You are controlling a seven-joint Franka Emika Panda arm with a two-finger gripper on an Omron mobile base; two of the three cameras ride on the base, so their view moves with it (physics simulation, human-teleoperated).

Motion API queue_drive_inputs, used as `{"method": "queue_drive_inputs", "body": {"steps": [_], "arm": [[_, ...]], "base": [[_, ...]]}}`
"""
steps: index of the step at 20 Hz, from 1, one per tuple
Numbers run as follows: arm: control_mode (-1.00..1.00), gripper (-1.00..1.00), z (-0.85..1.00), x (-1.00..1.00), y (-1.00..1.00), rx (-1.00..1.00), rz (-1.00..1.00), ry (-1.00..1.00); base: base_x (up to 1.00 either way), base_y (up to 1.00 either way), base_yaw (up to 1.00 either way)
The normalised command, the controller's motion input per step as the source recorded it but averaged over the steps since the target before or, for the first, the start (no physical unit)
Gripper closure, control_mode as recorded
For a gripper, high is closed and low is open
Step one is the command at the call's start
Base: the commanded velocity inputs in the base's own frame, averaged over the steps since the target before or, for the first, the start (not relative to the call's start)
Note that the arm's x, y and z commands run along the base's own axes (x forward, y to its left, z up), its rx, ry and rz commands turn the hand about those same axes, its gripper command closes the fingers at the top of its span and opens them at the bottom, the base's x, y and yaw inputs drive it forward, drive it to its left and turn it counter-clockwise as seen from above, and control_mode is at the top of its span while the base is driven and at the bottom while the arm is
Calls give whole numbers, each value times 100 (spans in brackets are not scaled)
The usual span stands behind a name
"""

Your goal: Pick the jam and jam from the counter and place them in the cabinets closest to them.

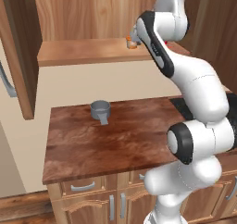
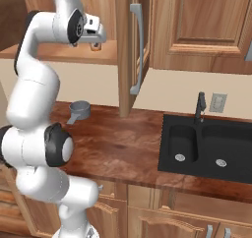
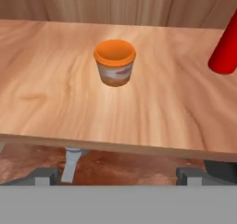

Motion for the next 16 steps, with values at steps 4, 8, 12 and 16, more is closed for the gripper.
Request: {"method": "queue_drive_inputs", "body": {"steps": [4, 8, 12, 16], "arm": [[-100, -100, -9, -100, -27, 0, 0, -1], [-100, -100, -12, -100, -11, -3, 0, 0], [-100, -100, -39, -81, 0, -10, 2, 0], [-100, -100, -71, -46, -4, -10, 3, -4]], "base": [[0, 0, 0], [0, 0, 0], [0, 0, 0], [0, 0, 0]]}}
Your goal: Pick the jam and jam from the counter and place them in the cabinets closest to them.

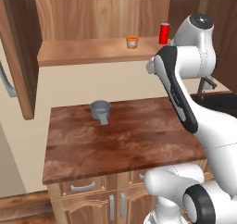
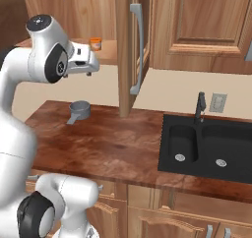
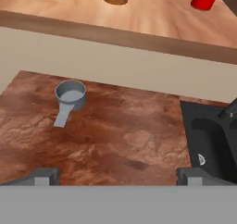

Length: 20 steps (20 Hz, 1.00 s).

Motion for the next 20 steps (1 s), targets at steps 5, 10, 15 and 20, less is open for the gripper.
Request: {"method": "queue_drive_inputs", "body": {"steps": [5, 10, 15, 20], "arm": [[-100, -100, -56, -23, -6, -6, 0, -2], [-100, -100, -50, -17, -5, -6, 0, -6], [100, -100, -1, 0, 0, 0, 0, -1], [100, -100, 0, 0, 0, 0, 0, 0]], "base": [[0, 0, 0], [0, 0, 0], [-32, -16, 0], [-87, -49, 0]]}}
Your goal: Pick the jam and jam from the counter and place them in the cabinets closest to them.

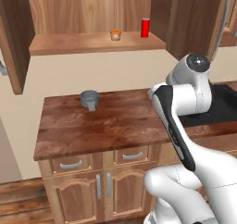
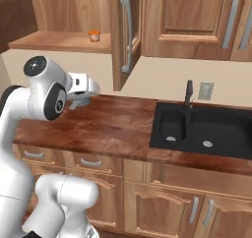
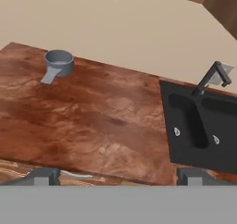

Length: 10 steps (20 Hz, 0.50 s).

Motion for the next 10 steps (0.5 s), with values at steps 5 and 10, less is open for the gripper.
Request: {"method": "queue_drive_inputs", "body": {"steps": [5, 10], "arm": [[100, -100, 0, 0, 0, 0, 0, 0], [100, -100, 0, 0, 0, 0, 0, 0]], "base": [[-68, -49, -4], [-14, -65, -11]]}}
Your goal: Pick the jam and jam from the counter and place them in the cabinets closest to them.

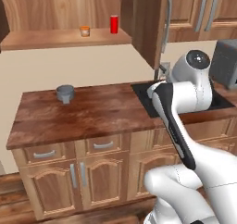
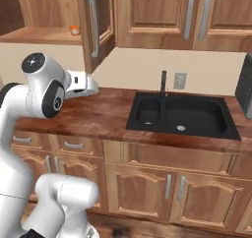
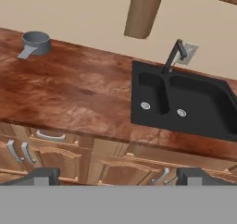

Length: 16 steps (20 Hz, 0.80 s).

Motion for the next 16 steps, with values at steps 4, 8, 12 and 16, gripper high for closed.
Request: {"method": "queue_drive_inputs", "body": {"steps": [4, 8, 12, 16], "arm": [[100, -100, 0, 0, 0, 0, 0, 0], [100, -100, 0, 0, 0, 0, 0, 0], [100, -100, 0, 0, 0, 0, 0, 0], [100, -100, 0, 0, 0, 0, 0, 0]], "base": [[-7, -73, -10], [0, -71, -10], [-1, -74, -7], [0, -75, -4]]}}
